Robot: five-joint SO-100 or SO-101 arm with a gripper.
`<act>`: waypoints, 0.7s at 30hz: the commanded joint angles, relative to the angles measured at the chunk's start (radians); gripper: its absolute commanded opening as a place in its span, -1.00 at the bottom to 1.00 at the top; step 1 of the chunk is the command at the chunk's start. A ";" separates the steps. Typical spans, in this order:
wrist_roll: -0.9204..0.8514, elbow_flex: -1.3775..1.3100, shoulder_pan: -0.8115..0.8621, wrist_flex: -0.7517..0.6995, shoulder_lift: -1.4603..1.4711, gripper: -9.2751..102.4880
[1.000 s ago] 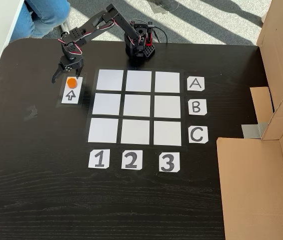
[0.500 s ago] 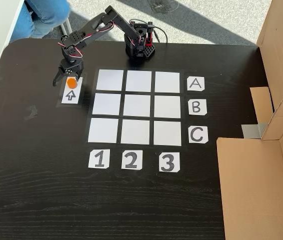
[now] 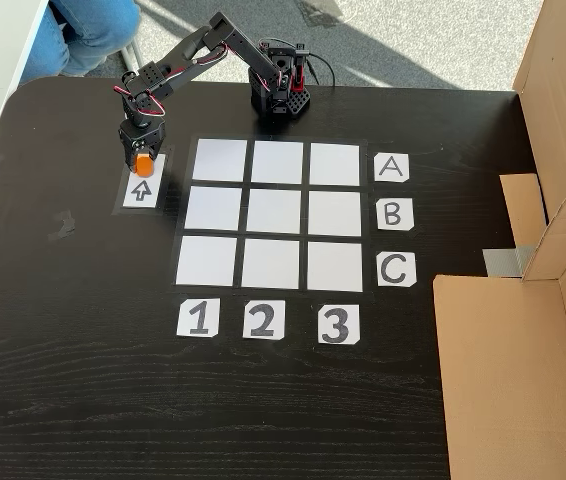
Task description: Pick up the round, orange token and place it in the grid on square A3.
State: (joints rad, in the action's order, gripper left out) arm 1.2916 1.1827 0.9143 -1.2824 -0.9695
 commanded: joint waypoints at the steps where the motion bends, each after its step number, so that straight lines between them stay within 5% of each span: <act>1: -0.069 -0.017 0.034 0.023 -0.067 -0.83; 11: -0.215 0.183 0.120 0.084 -0.376 -0.84; 21: -0.506 0.476 0.026 0.077 -0.758 -0.84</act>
State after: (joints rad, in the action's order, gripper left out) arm 0.8606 1.6122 0.9741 -1.2088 -1.5938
